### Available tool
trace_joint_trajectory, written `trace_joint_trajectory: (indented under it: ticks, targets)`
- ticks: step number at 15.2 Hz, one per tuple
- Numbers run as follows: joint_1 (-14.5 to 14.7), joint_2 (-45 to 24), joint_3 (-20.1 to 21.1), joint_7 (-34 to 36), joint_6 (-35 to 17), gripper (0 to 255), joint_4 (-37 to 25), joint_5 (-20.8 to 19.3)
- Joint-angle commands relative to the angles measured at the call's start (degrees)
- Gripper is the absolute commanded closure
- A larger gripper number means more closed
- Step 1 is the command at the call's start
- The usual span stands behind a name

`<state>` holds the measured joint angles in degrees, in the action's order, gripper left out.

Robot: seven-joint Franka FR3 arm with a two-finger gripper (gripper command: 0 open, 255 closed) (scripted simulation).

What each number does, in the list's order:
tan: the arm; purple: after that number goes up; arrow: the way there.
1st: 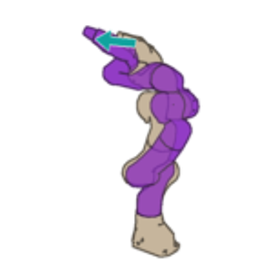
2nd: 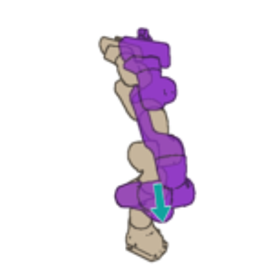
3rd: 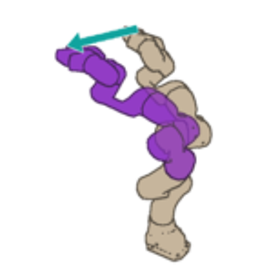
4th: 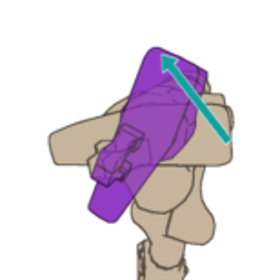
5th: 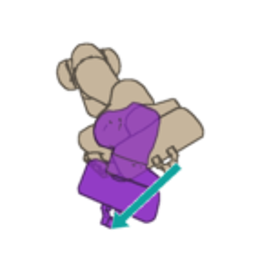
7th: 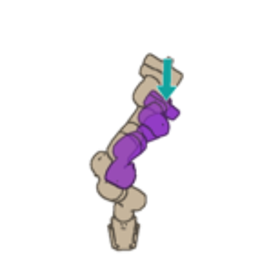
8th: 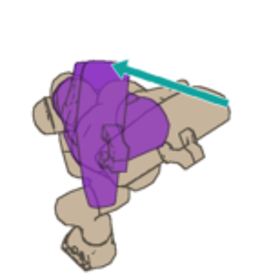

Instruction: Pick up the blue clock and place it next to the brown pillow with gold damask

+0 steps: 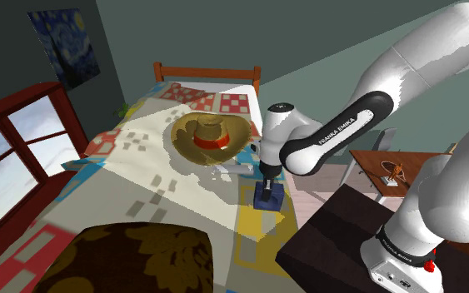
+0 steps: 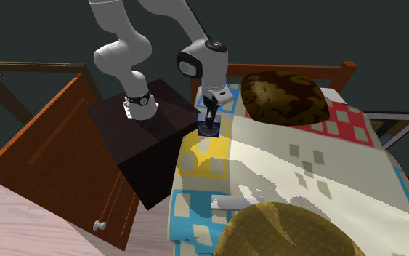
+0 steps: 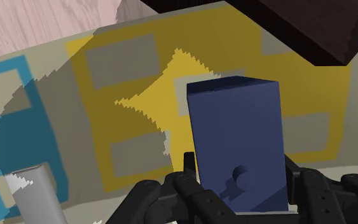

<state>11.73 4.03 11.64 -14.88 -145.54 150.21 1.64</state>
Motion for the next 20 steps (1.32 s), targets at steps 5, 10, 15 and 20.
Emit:
trace_joint_trajectory:
  ticks: [5, 10, 15, 20]
  targets:
    - [0.2, 4.6, -0.2, -0.9, 5.4, 255, -0.9, 1.2]
    - [0.4, 7.9, -0.5, -1.4, 10.0, 255, -2.2, 1.8]
    - [0.5, 10.7, -0.7, -1.7, 14.5, 255, -3.8, 2.2]
    - [0.6, 13.2, -1.0, -2.0, 18.9, 255, -5.8, 2.4]
